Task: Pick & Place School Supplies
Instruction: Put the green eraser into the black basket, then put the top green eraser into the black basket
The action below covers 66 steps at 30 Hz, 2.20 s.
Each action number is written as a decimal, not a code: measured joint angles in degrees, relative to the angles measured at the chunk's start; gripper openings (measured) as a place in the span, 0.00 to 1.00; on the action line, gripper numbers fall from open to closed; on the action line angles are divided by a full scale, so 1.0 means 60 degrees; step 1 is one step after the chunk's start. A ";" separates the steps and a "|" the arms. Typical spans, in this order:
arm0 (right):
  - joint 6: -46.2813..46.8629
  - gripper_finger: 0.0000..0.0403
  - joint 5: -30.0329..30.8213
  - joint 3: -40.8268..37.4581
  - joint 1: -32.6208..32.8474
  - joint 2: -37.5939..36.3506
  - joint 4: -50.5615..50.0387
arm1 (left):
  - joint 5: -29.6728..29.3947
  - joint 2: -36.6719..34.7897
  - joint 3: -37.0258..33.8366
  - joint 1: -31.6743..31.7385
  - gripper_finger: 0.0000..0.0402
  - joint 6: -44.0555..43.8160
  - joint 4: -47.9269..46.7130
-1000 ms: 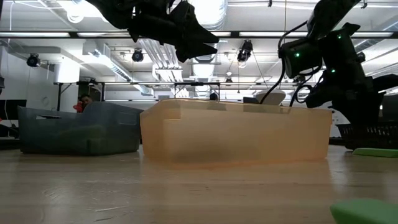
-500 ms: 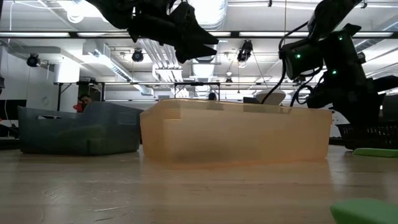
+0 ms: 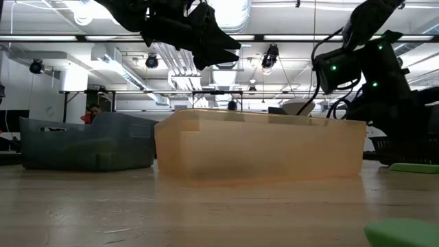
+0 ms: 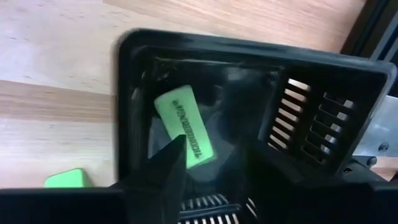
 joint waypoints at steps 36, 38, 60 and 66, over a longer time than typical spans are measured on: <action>-0.1630 0.38 0.0010 0.3213 -0.0003 -0.0018 -0.1565 | -0.1283 0.0000 0.0000 0.0023 0.65 0.0127 -0.0092; -0.2100 0.38 0.0232 0.3517 0.0001 -0.0018 -0.1472 | -0.1783 -0.0002 0.0000 0.0049 0.65 0.0281 -0.0194; -1.0213 0.35 0.2936 0.3391 0.0029 -0.0040 0.7413 | -0.2174 -0.1836 0.0033 0.1968 0.65 -0.0546 -0.3580; -1.2991 0.33 0.2941 0.2368 -0.0025 -0.0040 1.0181 | -0.2186 -0.2326 0.0011 0.2723 0.65 -0.0554 -0.3801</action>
